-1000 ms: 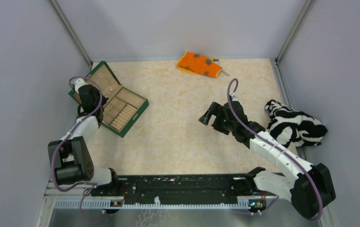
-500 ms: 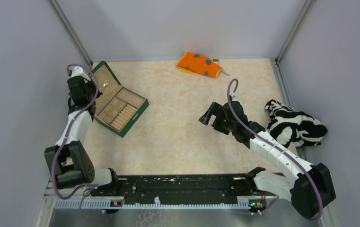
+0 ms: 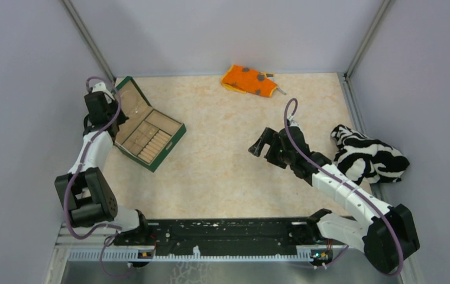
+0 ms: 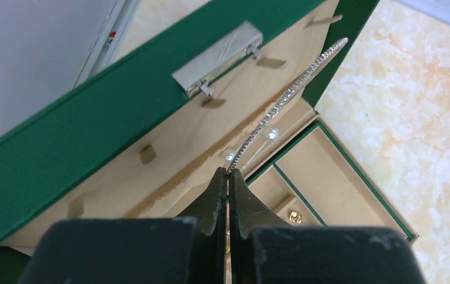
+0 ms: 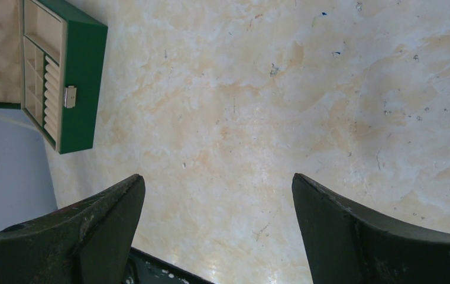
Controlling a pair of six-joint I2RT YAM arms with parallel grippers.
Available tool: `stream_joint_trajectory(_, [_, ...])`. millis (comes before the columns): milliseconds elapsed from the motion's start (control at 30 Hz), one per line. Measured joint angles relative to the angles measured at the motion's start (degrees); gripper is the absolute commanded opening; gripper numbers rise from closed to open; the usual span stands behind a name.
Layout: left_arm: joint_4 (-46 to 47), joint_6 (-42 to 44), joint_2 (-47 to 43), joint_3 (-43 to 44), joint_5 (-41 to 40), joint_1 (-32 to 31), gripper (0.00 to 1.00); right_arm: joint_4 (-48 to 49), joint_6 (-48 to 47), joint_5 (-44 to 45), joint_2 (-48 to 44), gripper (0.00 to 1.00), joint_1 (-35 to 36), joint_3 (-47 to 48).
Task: Organize the mixed jewelry
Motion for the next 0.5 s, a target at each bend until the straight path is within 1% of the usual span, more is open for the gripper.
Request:
stream_joint_trajectory(167, [-1.55,-0.02,0.0,-0.35,-0.59,0.26,0.0,0.0,-0.02,-0.02,0.0,0.93,0.0,0.0])
stream_joint_trajectory(500, [-2.89,-0.46,0.15,-0.72,-0.59,3.39,0.0,-0.02,-0.02,-0.02,0.0,0.93,0.0,0.0])
